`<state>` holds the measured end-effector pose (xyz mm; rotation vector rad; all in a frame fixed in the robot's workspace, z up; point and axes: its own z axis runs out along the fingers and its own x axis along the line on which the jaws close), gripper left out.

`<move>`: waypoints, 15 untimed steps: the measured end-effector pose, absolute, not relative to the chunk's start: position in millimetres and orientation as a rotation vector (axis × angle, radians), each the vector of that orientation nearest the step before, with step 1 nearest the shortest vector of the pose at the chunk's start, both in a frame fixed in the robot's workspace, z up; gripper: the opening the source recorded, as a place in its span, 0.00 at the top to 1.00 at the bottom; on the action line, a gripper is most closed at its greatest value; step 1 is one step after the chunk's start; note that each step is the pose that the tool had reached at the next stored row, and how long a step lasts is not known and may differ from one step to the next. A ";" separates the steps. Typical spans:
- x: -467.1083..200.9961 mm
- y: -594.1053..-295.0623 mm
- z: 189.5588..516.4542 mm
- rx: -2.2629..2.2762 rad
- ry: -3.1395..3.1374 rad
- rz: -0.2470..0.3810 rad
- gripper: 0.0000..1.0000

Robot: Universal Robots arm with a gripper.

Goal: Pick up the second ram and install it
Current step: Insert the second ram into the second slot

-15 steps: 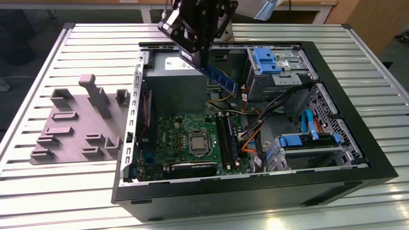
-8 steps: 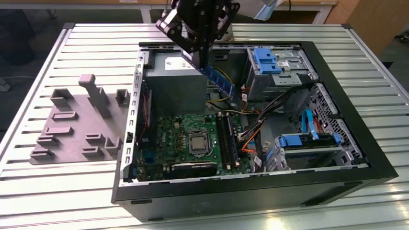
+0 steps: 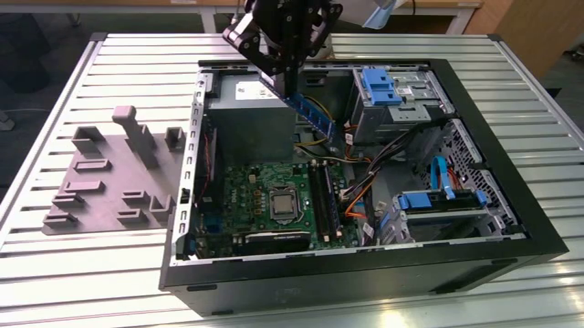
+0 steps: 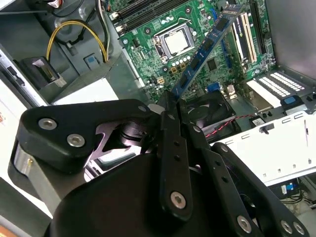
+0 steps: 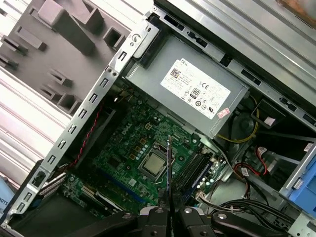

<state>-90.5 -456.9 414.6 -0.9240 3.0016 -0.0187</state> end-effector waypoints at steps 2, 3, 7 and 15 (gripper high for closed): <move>-90.5 -456.9 414.2 -0.836 3.028 -0.019 0.86; -90.5 -456.8 414.1 -0.809 3.035 -0.019 0.86; -90.5 -456.8 413.7 -0.714 3.059 -0.019 0.86; -90.5 -456.8 413.7 -0.706 3.061 -0.019 0.86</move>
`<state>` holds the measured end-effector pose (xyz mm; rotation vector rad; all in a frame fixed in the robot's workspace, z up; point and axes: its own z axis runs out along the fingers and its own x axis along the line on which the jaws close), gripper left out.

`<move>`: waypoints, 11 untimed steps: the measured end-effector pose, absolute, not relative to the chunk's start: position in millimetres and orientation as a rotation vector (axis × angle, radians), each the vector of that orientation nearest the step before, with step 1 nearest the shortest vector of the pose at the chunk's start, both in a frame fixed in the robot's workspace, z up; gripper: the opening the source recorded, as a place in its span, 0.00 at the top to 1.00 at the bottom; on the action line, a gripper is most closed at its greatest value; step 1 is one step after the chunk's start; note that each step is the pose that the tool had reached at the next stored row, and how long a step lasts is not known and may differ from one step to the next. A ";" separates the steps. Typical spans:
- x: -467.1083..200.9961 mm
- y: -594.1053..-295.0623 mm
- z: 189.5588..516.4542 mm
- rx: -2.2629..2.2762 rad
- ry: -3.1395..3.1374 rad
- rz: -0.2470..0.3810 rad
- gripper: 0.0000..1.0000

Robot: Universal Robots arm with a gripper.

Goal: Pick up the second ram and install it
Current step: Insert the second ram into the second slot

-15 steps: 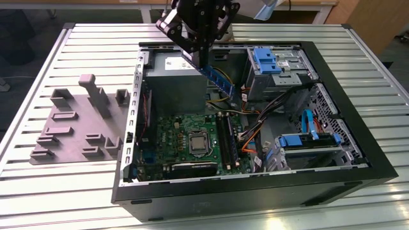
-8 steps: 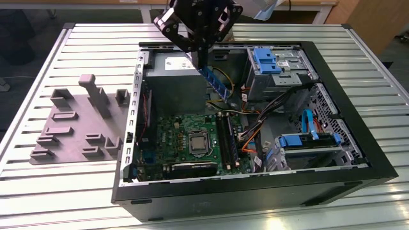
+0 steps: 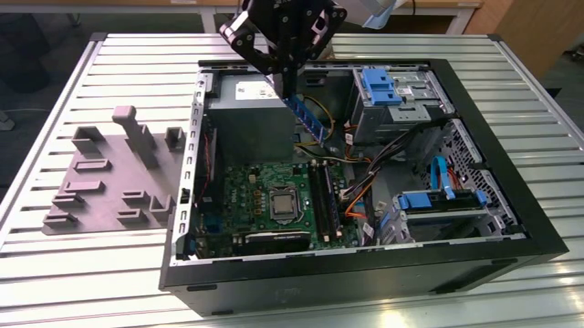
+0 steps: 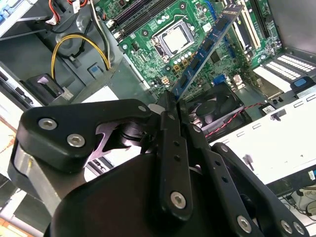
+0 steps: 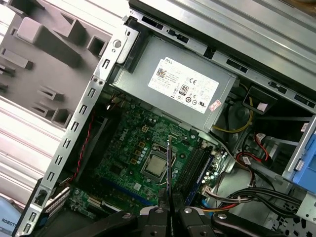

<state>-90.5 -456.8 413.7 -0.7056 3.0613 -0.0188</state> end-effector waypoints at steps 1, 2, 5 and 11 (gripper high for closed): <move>-90.5 -456.8 413.7 -0.703 3.062 -0.019 0.86; -90.5 -456.8 413.7 -0.700 3.062 -0.019 0.86; -90.5 -456.8 413.7 -0.699 3.063 -0.019 0.86; -90.5 -456.8 413.7 -0.686 3.066 -0.019 0.86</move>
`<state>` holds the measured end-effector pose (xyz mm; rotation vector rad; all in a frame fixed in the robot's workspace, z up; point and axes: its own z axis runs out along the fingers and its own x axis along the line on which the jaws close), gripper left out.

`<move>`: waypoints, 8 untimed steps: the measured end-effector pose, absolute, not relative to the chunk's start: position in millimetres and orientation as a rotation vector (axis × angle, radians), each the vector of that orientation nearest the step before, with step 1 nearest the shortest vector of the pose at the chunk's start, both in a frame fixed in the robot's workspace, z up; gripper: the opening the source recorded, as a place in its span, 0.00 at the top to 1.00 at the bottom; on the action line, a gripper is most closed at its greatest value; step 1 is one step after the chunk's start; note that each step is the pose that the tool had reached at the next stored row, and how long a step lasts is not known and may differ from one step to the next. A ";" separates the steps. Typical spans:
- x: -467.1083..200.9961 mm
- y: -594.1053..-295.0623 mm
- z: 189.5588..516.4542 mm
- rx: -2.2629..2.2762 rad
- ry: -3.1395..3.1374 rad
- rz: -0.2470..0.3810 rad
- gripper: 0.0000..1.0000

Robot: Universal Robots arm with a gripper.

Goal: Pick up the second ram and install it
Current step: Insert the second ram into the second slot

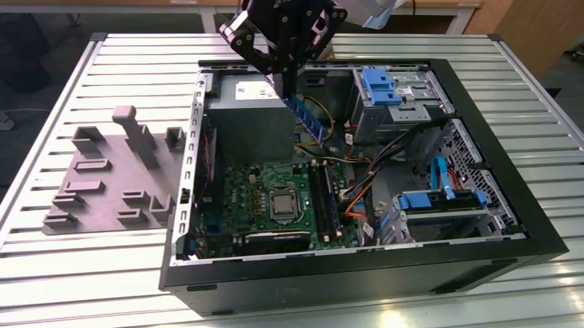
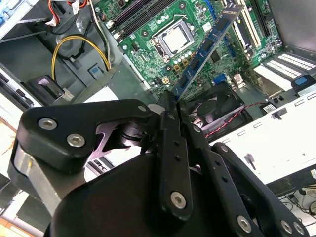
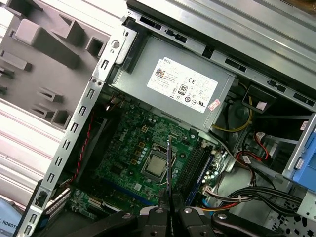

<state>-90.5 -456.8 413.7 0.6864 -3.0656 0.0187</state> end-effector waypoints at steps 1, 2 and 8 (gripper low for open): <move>-90.5 -456.8 413.7 0.686 -3.066 0.019 0.86; -90.5 -456.8 413.7 0.686 -3.066 0.019 0.86; -90.5 -456.8 413.7 0.685 -3.066 0.019 0.86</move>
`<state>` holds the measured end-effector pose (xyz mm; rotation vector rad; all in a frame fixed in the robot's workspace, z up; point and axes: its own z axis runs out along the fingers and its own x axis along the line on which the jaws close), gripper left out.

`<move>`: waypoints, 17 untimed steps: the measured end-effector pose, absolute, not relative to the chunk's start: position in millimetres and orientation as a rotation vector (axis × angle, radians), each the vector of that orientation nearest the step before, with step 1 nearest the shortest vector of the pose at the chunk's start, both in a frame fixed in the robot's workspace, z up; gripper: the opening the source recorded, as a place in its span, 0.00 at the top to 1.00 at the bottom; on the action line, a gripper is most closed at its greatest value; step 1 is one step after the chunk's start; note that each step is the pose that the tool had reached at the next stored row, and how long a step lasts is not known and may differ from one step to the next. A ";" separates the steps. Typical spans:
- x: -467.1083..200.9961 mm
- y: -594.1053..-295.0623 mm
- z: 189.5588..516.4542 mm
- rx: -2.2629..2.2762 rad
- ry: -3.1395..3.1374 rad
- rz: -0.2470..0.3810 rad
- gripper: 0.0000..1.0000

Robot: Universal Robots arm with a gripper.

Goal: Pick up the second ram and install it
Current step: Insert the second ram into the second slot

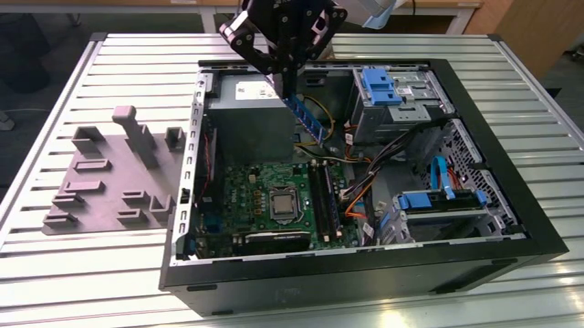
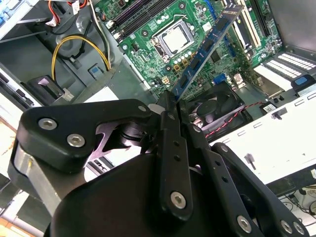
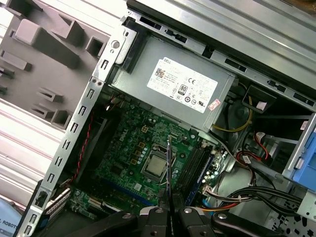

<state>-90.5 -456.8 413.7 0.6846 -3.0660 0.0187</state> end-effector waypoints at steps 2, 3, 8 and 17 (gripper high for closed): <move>-90.5 -456.8 413.4 0.640 -3.075 0.019 0.86; -90.5 -456.8 413.3 0.615 -3.080 0.020 0.86; -90.5 -456.8 412.3 0.478 -3.104 0.020 0.86; -90.5 -456.8 410.3 0.222 -3.132 0.020 0.86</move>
